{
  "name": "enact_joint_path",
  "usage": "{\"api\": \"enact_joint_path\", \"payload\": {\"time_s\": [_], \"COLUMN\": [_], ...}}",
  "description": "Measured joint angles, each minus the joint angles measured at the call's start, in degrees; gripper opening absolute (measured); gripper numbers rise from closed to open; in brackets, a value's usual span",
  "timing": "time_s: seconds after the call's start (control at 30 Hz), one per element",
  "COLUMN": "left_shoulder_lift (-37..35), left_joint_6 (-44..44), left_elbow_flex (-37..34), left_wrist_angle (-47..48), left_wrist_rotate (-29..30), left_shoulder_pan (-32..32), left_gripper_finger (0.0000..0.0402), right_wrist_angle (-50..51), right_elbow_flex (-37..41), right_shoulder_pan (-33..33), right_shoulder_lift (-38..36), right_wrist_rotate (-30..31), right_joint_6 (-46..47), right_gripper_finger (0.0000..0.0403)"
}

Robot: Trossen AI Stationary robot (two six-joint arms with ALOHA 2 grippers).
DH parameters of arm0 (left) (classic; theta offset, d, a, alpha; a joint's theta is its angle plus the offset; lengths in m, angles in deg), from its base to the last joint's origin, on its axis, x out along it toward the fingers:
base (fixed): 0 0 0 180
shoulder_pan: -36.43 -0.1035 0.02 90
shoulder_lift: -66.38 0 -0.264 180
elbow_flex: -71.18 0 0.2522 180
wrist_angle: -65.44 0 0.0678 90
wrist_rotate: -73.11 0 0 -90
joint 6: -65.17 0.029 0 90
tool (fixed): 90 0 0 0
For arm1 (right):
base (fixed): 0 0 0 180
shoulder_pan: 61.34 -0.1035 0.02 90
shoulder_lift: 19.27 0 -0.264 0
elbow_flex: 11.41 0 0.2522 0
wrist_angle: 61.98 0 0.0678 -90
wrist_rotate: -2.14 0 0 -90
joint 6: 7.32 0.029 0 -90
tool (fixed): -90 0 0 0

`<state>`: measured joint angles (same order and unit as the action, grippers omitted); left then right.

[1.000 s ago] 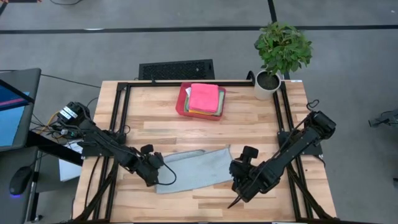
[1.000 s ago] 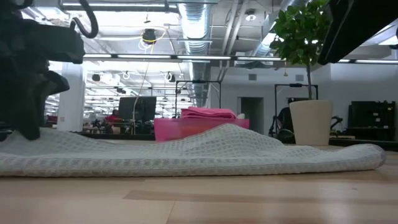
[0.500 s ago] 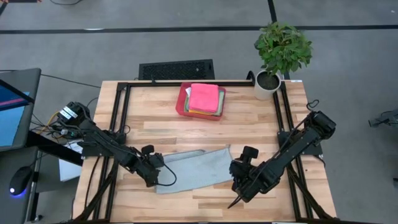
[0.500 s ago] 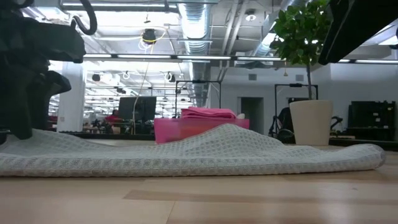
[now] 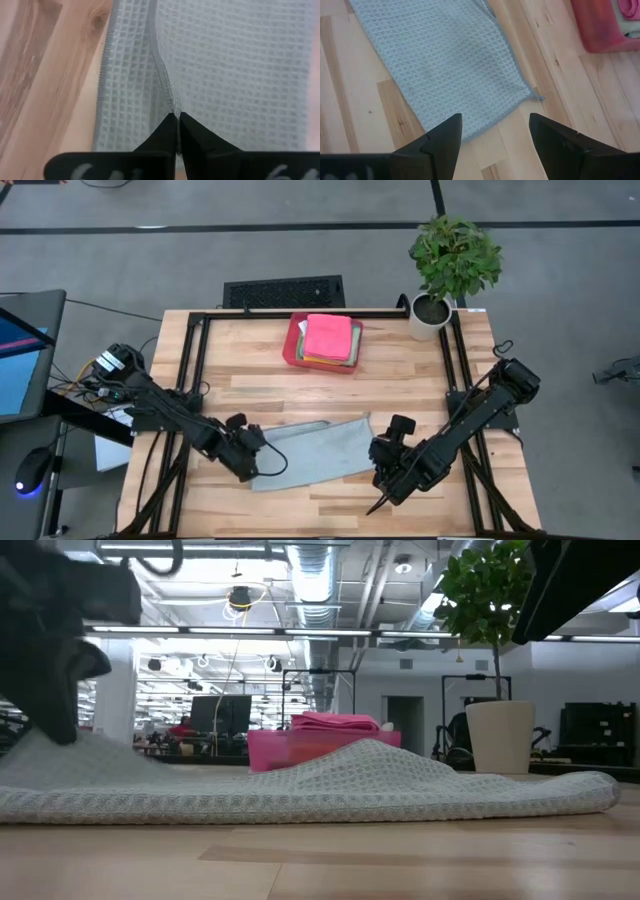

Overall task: Fold microfiber towels
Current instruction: Fold the gray microfiber cloth

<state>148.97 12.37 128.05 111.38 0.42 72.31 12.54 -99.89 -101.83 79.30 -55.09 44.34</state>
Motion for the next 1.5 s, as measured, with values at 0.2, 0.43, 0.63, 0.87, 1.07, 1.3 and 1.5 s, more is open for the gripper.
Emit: {"api": "enact_joint_path", "payload": {"time_s": [0.2,0.43,0.63,0.87,1.07,1.3,1.5], "left_shoulder_lift": [0.00,0.01,0.02,0.02,0.02,0.04,0.48], "left_joint_6": [-7.67,-15.45,-13.17,-12.80,-16.81,-23.46,-23.38], "left_elbow_flex": [2.46,-1.20,-1.28,-1.28,-1.28,-1.28,-1.22], "left_wrist_angle": [9.61,10.07,7.06,6.57,7.69,9.12,-2.45], "left_wrist_rotate": [4.21,6.05,10.35,10.98,8.24,10.92,25.46], "left_shoulder_pan": [4.60,7.09,7.19,7.08,7.22,8.89,11.01], "left_gripper_finger": [0.0001,0.0001,0.0008,0.0069,0.0149,0.0179,0.0174], "right_wrist_angle": [0.00,-0.02,-0.28,-1.74,-8.15,-15.81,-19.15], "right_elbow_flex": [0.00,0.00,0.00,0.02,0.02,0.07,0.07], "right_shoulder_pan": [0.00,0.02,0.01,0.02,1.15,5.79,9.68], "right_shoulder_lift": [0.00,0.00,0.00,0.02,2.19,10.18,13.73], "right_wrist_rotate": [0.00,0.00,0.12,0.14,0.58,8.68,14.19], "right_joint_6": [-0.03,-0.07,1.22,2.30,-2.43,-9.88,-9.89], "right_gripper_finger": [0.0258,0.0258,0.0258,0.0258,0.0258,0.0258,0.0258]}}
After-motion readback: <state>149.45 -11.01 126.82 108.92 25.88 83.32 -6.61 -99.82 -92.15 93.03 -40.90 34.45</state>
